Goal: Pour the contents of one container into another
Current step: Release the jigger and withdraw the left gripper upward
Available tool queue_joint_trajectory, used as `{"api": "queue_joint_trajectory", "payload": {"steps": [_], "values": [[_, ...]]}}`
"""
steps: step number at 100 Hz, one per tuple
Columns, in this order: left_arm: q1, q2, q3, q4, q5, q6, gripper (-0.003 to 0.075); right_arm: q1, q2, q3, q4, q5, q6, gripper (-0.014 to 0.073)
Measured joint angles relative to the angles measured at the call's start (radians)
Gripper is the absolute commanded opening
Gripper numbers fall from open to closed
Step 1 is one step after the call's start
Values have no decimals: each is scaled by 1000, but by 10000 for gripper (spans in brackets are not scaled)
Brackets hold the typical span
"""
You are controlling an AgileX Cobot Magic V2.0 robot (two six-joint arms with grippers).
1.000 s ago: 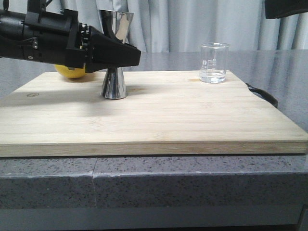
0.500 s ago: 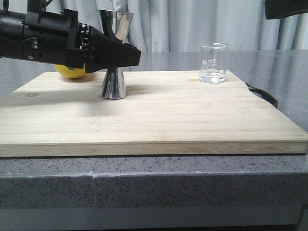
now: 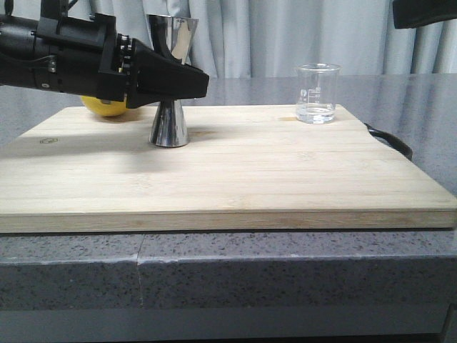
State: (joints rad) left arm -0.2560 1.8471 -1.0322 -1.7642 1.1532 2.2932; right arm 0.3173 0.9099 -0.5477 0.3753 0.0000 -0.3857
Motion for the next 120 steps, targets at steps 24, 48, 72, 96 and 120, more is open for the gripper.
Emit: {"api": "queue_joint_trajectory", "payload": {"steps": [24,48,72,96,120], "values": [[0,0,-2,-2,2,0,333,0,0,0,0,0,0,562],[0,0,-5,-4,-1,-22,568,0,0,0,0,0,0,562],[0,-47,-8,99,-83,-120,579,0,0,0,-6,0,0,562],[-2,-167,-8,293,-220,-305,579,0,-2,0,-6,0,0,562],[-2,-328,-8,613,-288,-633,578,0,-19,-73,-8,196,0,562]]}}
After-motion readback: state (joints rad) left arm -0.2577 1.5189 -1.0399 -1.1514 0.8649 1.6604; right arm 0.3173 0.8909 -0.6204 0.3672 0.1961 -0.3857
